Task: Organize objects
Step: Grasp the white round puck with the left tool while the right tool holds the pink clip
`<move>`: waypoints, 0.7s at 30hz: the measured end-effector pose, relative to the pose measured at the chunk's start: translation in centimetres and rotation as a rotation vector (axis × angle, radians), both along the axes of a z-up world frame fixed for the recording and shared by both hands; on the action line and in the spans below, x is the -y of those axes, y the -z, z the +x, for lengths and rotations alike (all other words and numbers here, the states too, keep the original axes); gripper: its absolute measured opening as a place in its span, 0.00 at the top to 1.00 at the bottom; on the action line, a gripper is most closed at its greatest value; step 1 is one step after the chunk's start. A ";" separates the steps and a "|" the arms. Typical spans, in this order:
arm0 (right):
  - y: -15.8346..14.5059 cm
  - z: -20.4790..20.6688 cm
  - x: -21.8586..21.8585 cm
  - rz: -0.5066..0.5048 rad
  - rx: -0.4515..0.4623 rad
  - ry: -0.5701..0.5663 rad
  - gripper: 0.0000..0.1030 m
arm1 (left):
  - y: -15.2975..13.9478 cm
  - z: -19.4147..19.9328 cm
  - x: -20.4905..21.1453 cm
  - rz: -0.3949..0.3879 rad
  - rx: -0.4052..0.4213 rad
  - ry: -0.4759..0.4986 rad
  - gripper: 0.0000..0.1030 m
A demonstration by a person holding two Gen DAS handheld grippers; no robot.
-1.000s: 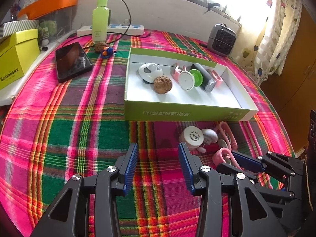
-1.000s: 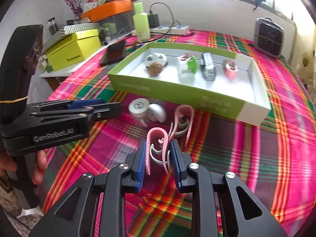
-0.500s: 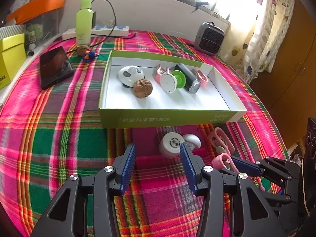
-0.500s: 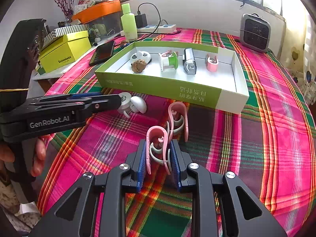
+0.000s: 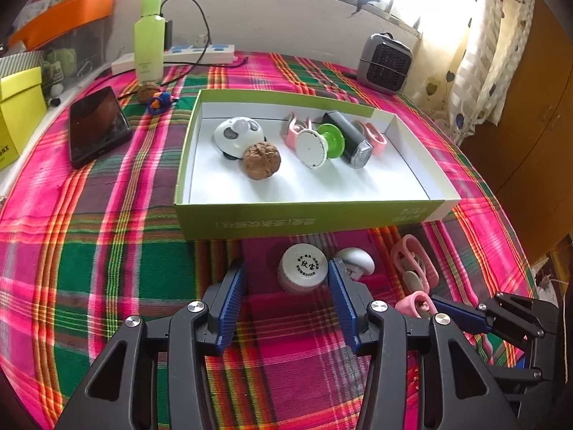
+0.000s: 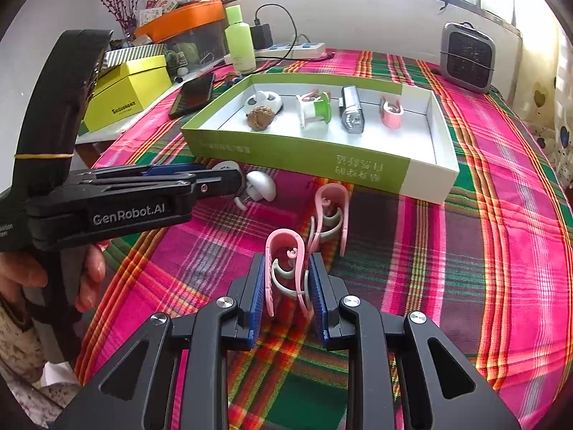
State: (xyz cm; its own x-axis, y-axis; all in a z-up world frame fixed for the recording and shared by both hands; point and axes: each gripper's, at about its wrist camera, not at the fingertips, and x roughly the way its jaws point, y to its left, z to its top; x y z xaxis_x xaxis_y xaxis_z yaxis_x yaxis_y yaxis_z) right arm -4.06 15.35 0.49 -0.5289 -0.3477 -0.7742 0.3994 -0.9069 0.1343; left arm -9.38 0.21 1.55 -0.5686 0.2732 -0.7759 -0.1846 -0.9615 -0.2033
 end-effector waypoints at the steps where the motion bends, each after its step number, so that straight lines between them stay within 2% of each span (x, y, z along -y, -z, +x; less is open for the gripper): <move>1: 0.0 0.0 0.1 -0.001 0.000 -0.002 0.76 | 0.0 0.0 0.1 -0.002 -0.001 -0.001 0.55; 14: 0.1 0.0 0.3 0.001 0.003 -0.007 0.76 | 0.1 -0.5 0.0 -0.043 -0.020 -0.015 0.56; 21: 0.1 0.0 0.4 0.000 0.003 -0.006 0.76 | 0.1 -0.5 0.2 -0.063 -0.024 -0.031 0.69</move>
